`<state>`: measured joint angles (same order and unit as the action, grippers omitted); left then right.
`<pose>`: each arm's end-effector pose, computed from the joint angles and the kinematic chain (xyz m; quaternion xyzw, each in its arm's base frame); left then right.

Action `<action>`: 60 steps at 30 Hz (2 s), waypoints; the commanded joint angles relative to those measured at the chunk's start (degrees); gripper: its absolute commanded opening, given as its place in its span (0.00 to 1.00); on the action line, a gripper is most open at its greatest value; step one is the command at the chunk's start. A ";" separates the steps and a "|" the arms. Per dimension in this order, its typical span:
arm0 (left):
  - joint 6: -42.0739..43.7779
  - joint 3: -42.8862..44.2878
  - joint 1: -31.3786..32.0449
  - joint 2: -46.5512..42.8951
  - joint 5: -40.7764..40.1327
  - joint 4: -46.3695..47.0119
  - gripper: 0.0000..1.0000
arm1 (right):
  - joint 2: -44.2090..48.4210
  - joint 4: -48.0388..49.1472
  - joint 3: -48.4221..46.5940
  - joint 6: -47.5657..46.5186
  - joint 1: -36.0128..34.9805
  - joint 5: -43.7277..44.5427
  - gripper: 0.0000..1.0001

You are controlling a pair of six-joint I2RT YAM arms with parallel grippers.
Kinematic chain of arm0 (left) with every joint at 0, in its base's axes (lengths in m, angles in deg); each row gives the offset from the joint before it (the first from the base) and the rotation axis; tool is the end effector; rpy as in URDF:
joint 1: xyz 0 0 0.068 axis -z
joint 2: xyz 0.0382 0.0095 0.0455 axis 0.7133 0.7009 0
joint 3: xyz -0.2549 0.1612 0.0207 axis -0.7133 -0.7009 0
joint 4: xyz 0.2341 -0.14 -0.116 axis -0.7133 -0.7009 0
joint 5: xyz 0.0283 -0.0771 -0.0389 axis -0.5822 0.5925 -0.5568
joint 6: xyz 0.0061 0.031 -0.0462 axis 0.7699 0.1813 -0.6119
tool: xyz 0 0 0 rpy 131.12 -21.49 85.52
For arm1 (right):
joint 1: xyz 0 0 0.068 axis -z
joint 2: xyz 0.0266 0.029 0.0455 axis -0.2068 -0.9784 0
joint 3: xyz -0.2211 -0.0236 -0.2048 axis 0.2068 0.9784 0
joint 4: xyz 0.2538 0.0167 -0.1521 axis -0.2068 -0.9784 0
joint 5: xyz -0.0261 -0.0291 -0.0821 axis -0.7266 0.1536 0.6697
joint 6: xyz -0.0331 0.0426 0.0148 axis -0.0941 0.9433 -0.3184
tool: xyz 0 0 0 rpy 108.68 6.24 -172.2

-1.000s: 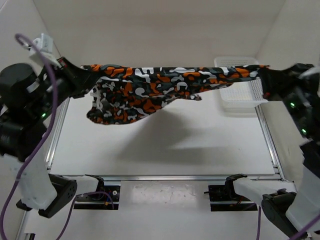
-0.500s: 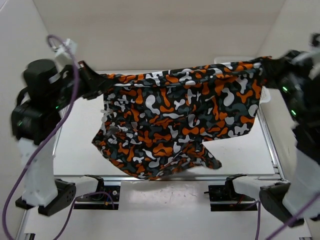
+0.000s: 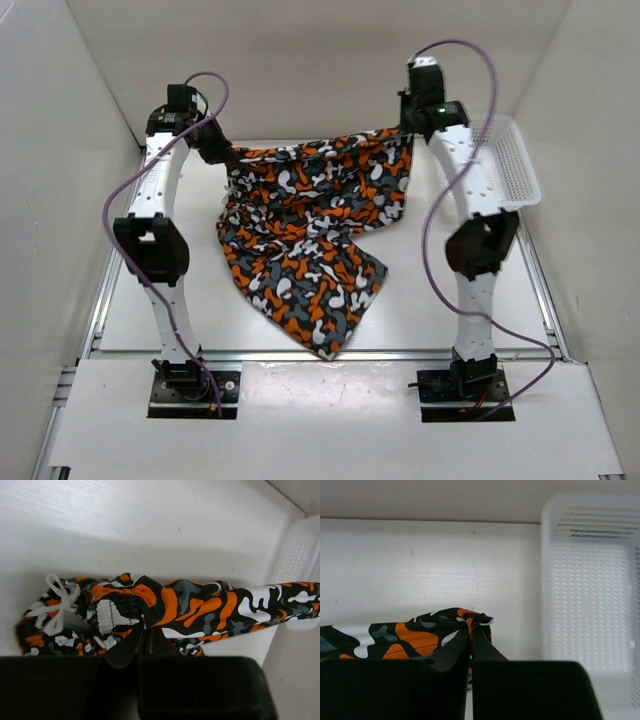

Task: Fold and stack the shorts
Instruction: Fold the shorts

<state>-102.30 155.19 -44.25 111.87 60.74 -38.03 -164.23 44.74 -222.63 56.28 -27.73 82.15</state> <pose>0.4896 -0.0227 0.3891 -0.1794 0.9145 -0.2325 0.2784 0.5061 0.1311 0.4433 -0.0048 0.8546 -0.0396 0.5177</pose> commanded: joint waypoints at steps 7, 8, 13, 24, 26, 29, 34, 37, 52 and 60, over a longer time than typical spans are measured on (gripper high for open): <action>-2.30 17.92 -5.91 16.63 5.09 0.54 0.10 | -14.76 4.94 -11.22 3.15 0.94 -6.72 0.00; -2.30 18.89 -5.91 17.43 5.10 0.54 0.10 | -13.97 5.55 -9.20 3.77 0.94 -7.25 0.00; -0.38 15.94 -8.37 15.52 5.71 0.54 0.10 | 0.40 9.94 12.22 5.44 -1.95 -11.03 0.00; 2.01 -11.48 -9.52 -4.26 -1.15 1.76 0.10 | 27.59 6.80 46.61 7.37 -19.61 -4.38 0.00; 2.53 -17.88 -10.74 -7.77 -1.76 2.46 0.10 | 29.97 4.86 50.56 9.38 -24.18 -3.74 0.00; 2.53 -22.83 -11.45 -10.33 -3.16 2.99 0.10 | 31.12 3.37 54.61 12.19 -31.04 -0.60 0.00; 2.53 -31.10 -12.51 -15.08 -7.29 3.00 0.10 | 29.11 2.75 64.88 16.33 -41.32 5.12 0.00; 2.01 -33.99 -13.03 -16.57 -12.54 -0.24 0.10 | 27.18 4.15 69.03 19.76 -43.44 7.07 0.00; 0.25 -42.97 -19.19 -23.52 -17.32 -1.31 0.10 | 26.74 -0.50 59.21 25.49 -63.48 16.64 0.00; -0.89 -45.51 -21.03 -24.05 -20.13 -0.69 0.10 | 23.13 7.66 58.05 14.68 -72.62 8.42 0.00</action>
<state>-102.32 110.91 -63.74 89.53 42.97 -39.67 -138.99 48.52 -165.45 76.32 -98.43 95.79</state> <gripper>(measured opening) 0.114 0.004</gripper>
